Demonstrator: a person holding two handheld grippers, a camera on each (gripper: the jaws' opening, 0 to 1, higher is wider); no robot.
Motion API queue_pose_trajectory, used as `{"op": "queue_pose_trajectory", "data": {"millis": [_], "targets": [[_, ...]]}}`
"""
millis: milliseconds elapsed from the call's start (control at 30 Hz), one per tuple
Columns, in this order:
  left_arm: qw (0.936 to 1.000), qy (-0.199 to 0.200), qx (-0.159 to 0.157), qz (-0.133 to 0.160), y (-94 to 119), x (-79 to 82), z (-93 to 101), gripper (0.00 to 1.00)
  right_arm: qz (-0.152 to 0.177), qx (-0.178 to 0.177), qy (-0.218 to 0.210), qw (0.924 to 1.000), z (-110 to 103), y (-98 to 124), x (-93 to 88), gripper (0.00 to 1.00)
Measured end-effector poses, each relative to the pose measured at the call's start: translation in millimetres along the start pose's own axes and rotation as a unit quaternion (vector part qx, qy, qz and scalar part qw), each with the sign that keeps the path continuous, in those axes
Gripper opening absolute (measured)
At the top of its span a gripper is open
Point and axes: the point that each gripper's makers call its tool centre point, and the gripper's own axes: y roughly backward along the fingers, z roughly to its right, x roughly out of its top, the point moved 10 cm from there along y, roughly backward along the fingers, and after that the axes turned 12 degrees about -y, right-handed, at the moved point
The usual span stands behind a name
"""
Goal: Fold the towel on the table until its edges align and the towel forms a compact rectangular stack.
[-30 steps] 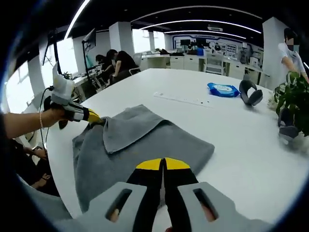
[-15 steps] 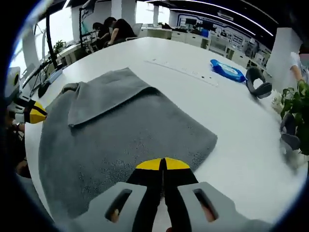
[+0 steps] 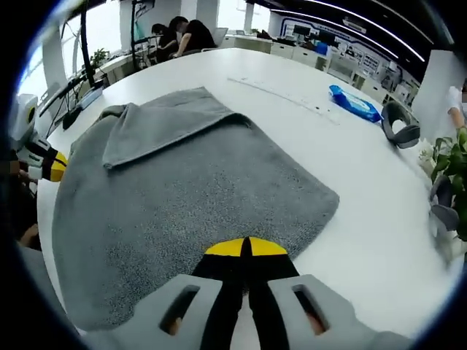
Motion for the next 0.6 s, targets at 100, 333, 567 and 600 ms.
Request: {"op": "queue_pose_trajectory", "data": {"millis": [100,333,567,600], "targets": [[0.9999,-0.012,0.000,-0.003,-0.6,1.6,2.0,0.01,-0.004,-0.002,0.006,1.0000,-2.7,2.4,-2.8,0.00],[0.9976,-0.067,0.013,-0.008,-6.4,9.2,-0.3,0.01,-0.015,-0.008,0.014,0.9998,-4.1,10.4,-11.4,0.00],[0.9955,-0.094,0.005,-0.010,-14.1,18.9,-8.1,0.01,-0.020,-0.011,0.012,0.9997,-5.6,19.3,-23.0,0.00],[0.9948,-0.101,0.005,-0.012,-14.8,20.1,-8.5,0.01,-0.021,-0.012,0.012,0.9996,-5.8,20.9,-25.2,0.00]]}}
